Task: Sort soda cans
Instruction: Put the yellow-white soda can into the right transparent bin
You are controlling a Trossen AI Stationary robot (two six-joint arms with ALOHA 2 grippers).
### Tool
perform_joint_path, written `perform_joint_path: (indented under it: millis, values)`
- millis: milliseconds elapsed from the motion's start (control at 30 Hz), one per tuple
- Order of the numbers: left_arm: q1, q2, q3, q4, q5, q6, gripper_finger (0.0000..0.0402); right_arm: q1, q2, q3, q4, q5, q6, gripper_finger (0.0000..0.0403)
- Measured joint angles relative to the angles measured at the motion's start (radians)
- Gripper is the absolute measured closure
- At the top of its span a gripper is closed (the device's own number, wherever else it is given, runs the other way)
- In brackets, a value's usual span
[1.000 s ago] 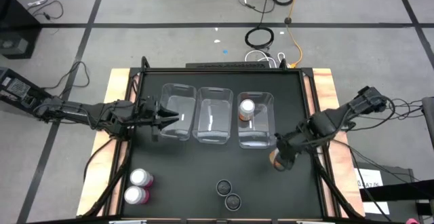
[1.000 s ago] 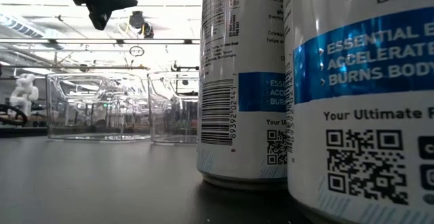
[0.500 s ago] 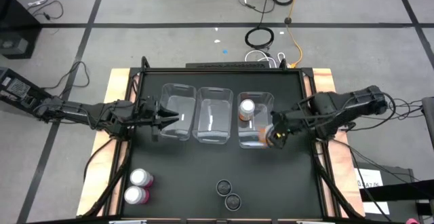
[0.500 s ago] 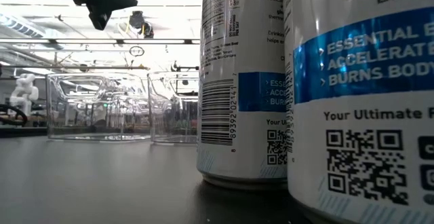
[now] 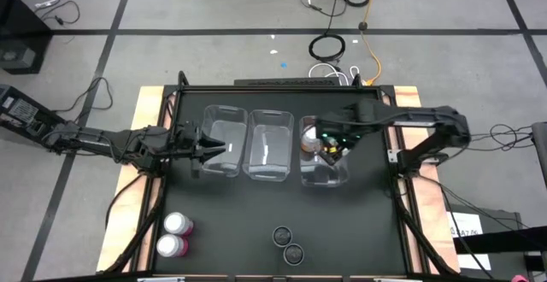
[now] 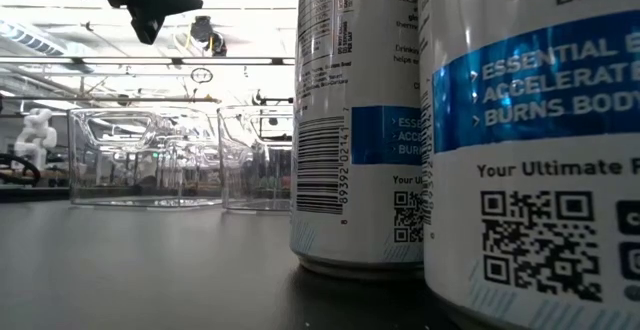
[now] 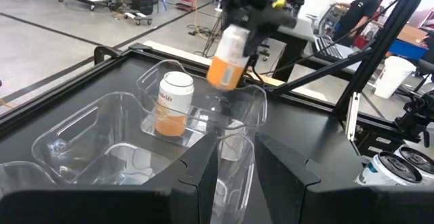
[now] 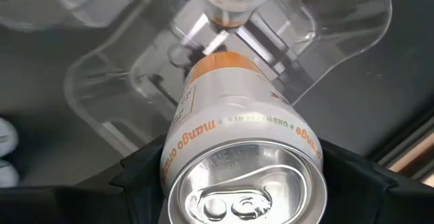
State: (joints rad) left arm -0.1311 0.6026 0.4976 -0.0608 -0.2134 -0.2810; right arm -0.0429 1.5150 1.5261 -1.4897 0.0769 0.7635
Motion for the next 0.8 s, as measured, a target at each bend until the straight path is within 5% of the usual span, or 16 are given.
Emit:
perform_joint_path:
  millis: [500,800]
  values:
    - [0.000,0.000,0.000,0.000,0.000,0.000,0.0293,-0.095,0.173,0.000,0.045,0.083,-0.514,0.0113]
    - [0.000,0.000,0.000,0.000,0.000,0.000,0.0293,-0.115,0.215,0.000,0.065,0.107,-0.630,0.0113]
